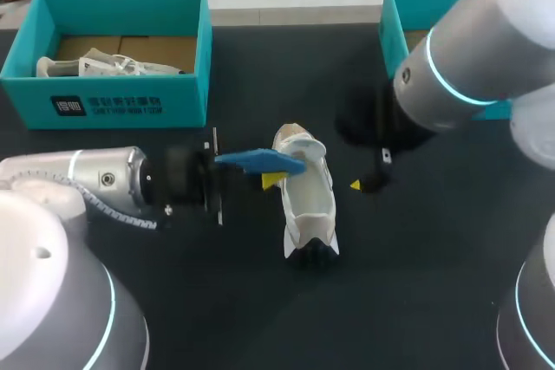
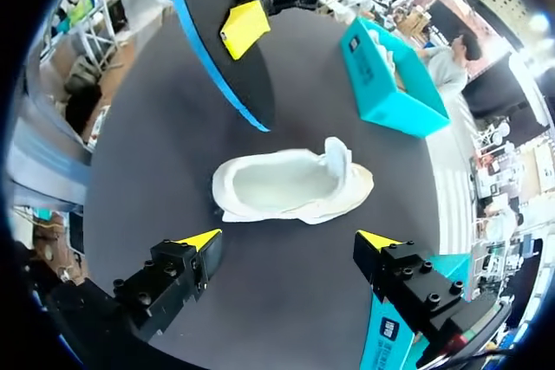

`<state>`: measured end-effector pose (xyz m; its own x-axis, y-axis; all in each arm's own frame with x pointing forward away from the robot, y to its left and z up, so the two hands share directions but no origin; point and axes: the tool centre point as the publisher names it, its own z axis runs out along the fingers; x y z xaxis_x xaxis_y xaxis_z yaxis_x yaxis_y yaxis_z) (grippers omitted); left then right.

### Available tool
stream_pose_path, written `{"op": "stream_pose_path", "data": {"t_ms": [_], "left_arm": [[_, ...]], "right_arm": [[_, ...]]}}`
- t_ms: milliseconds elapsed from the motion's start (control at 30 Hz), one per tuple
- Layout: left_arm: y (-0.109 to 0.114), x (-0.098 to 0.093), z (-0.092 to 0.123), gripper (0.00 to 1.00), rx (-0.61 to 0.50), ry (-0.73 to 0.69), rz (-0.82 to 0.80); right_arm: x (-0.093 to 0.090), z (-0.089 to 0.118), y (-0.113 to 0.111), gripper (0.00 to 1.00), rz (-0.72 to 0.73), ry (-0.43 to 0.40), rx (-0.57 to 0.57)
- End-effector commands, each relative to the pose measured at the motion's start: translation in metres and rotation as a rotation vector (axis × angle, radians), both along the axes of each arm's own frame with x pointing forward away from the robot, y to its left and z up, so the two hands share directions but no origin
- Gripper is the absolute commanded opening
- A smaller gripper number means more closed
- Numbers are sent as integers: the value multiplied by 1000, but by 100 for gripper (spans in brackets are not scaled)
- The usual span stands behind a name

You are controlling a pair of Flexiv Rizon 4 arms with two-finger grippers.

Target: Take the shoe out of the shoebox, open the shoe tongue, remove and reinsert the insole, then place the shoe into the shoebox

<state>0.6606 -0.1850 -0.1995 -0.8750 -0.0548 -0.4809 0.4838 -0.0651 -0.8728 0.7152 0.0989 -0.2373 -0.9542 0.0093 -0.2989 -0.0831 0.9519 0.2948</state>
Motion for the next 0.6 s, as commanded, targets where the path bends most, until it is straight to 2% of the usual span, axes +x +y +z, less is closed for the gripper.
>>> {"op": "stream_pose_path", "data": {"t_ms": [33, 233, 600], "left_arm": [[-13, 1, -12, 0, -5, 2, -2], [-19, -2, -21, 0, 8, 4, -2], [-22, -4, -39, 0, 36, 11, 1]], "right_arm": [[5, -29, -8, 100, 55, 11, 82], [12, -57, -7, 100, 85, 5, 123], [29, -80, 11, 100, 145, 23, 181]]}}
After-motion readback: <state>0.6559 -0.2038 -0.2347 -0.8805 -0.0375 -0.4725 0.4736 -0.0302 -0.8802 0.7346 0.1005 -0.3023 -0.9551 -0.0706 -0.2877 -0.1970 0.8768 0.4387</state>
